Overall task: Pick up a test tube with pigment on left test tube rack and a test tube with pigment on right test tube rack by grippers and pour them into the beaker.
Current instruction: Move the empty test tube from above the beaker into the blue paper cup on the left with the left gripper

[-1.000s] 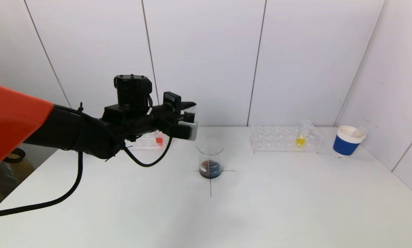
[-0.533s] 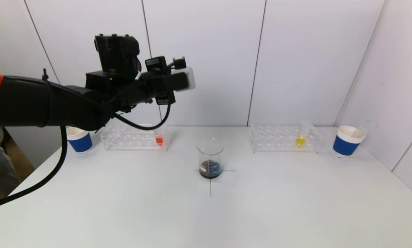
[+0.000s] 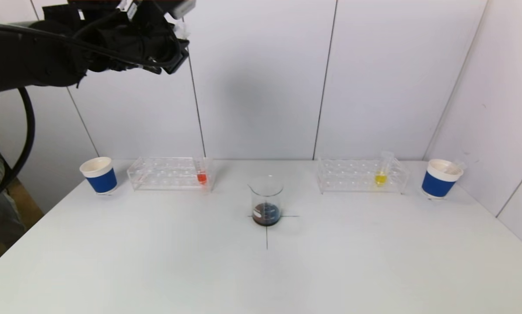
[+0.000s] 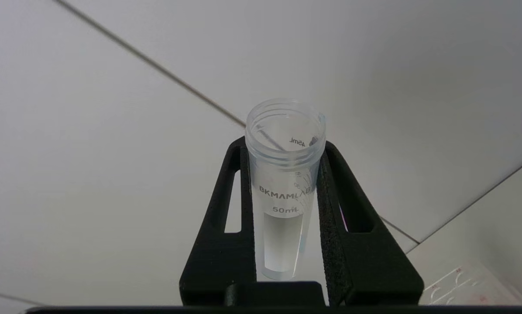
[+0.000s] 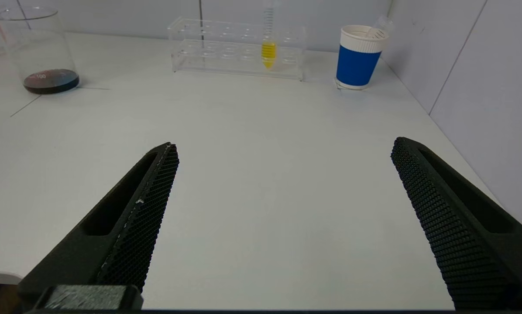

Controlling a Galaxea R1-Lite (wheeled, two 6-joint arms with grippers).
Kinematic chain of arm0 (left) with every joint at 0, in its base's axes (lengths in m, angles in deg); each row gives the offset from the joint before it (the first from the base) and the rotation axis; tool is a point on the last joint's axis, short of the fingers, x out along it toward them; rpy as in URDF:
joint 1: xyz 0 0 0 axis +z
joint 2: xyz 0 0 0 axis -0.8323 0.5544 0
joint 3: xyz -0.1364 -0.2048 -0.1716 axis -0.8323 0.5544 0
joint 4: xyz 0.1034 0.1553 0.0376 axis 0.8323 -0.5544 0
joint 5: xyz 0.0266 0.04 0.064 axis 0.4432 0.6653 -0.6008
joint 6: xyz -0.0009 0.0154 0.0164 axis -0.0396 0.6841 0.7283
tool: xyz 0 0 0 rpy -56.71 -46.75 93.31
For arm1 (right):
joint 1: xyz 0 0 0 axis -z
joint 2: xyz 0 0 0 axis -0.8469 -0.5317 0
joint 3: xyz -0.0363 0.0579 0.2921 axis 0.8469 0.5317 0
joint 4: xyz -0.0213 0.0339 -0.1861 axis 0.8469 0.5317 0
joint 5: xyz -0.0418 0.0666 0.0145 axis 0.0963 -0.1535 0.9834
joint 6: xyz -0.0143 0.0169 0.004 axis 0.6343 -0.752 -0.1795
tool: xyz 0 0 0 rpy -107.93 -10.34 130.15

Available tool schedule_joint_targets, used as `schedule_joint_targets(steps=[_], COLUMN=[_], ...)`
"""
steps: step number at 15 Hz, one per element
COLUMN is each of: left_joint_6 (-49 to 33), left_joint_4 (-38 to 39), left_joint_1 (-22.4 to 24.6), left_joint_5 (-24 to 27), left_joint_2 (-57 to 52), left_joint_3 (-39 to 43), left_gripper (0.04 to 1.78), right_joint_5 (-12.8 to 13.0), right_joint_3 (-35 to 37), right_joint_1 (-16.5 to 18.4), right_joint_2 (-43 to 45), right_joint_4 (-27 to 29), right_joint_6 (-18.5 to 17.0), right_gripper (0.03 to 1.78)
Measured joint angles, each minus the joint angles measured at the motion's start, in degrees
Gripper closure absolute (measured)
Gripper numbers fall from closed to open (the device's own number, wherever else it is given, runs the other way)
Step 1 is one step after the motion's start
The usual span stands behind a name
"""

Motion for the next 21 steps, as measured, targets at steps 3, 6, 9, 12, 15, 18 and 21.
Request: schedule_joint_targets(steps=[3,6,9,12,15,18,21], left_joint_6=[-8.87,-17.10,-24.66,-32.18,-34.19,-37.71,-39.24], left_joint_4=[-5.47,-6.50,-6.85,-6.67,-5.67,1.10,12.04], left_joint_1=[7.02,13.81,18.53,21.98,25.76,27.66,28.38], left_joint_5=[-0.21,-0.18,-0.32,-1.04,-1.62,-3.83,-5.17], left_joint_2=[-0.05,0.02,0.33,0.94,1.54,1.71,1.62], left_joint_3=[-4.29,-4.68,-4.29,-3.44,0.50,8.14,18.20], left_gripper=[1.39,1.39,1.39,1.39,1.39,1.39,1.39], right_joint_5=[0.00,0.02,0.00,0.02,0.00,0.02,0.00], right_joint_3=[0.00,0.00,0.00,0.00,0.00,0.00,0.00], right_joint_1=[0.00,0.00,0.00,0.00,0.00,0.00,0.00], right_joint_2=[0.00,0.00,0.00,0.00,0.00,0.00,0.00], right_joint_4=[0.00,-0.02,0.00,0.00,0.00,0.00,-0.02], right_joint_6=[0.00,0.00,0.00,0.00,0.02,0.00,0.00], right_gripper=[0.04,0.04,0.04,0.04,0.04,0.04,0.04])
